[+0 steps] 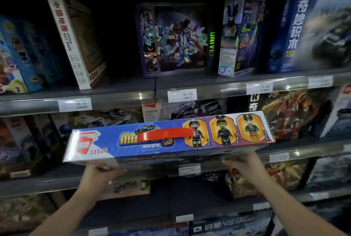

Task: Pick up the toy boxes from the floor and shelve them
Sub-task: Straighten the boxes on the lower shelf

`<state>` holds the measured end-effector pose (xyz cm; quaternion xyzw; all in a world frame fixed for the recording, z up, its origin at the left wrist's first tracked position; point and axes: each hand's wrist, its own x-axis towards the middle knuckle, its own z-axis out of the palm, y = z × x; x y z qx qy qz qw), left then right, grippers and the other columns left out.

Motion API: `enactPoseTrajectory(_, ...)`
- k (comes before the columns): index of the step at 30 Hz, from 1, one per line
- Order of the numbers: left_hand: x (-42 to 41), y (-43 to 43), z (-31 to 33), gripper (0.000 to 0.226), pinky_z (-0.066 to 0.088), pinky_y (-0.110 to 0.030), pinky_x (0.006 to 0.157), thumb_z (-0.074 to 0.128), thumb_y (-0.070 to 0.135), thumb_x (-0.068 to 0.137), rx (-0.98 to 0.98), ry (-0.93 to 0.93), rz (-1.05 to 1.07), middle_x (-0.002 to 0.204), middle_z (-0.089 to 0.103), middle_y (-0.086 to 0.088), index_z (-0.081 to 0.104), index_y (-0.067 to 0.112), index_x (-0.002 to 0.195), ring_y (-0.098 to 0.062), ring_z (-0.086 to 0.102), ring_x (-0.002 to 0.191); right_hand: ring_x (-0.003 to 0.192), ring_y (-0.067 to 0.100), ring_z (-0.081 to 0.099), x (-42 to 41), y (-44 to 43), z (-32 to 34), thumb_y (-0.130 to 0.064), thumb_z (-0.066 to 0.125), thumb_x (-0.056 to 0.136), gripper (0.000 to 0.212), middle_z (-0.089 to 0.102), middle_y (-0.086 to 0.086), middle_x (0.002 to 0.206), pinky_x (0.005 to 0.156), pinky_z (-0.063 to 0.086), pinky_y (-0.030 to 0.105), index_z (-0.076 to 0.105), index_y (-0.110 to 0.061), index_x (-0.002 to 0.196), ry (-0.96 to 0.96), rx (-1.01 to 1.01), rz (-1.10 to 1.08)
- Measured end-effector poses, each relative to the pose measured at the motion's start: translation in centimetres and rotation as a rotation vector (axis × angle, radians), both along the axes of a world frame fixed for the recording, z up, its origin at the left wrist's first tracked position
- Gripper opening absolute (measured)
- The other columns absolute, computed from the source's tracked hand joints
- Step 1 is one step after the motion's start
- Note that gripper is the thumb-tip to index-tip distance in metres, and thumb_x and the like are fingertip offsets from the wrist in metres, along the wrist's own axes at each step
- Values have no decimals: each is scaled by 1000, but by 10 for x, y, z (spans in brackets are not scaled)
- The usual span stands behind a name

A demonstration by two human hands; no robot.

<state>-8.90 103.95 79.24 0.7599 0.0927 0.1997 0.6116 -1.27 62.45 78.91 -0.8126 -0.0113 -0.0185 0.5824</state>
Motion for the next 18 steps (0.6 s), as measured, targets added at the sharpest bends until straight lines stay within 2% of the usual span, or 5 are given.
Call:
enactPoseTrajectory(4,27,6,-13,61,56,-42,84,91,4,59,40,67,-24,106,74,0,64,12,113,-21,69,100,56,-6,65,15,5,-9,8,76,78,14,71,0,74,51,44,6,71,-5,81,34,98,-30)
enactPoseTrajectory(6,38,3,-17,64,56,-47,87,92,13,55,28,80,-15,107,73,-4,64,8,112,-24,68,102,61,-4,67,28,5,-14,7,78,76,21,72,2,82,53,47,8,67,-6,87,54,132,-41)
enactPoseTrajectory(11,68,-11,-28,50,56,-43,84,90,7,60,57,137,72,99,73,-9,65,-2,102,-26,68,97,89,11,69,65,-3,-24,-3,84,72,41,73,3,99,71,49,17,61,-13,105,75,156,-30)
enactPoseTrajectory(14,84,-17,-36,57,57,-45,84,93,19,54,83,170,94,97,73,-6,66,2,101,-24,68,95,97,12,67,90,-9,-29,0,84,71,46,72,-1,102,83,52,25,60,-18,106,86,159,-18)
enactPoseTrajectory(18,100,-27,-42,54,56,-37,80,91,8,62,93,163,115,102,72,0,64,14,109,-18,68,97,100,8,65,115,-14,-39,-3,87,70,54,72,-5,106,92,51,31,60,-19,115,92,138,-4)
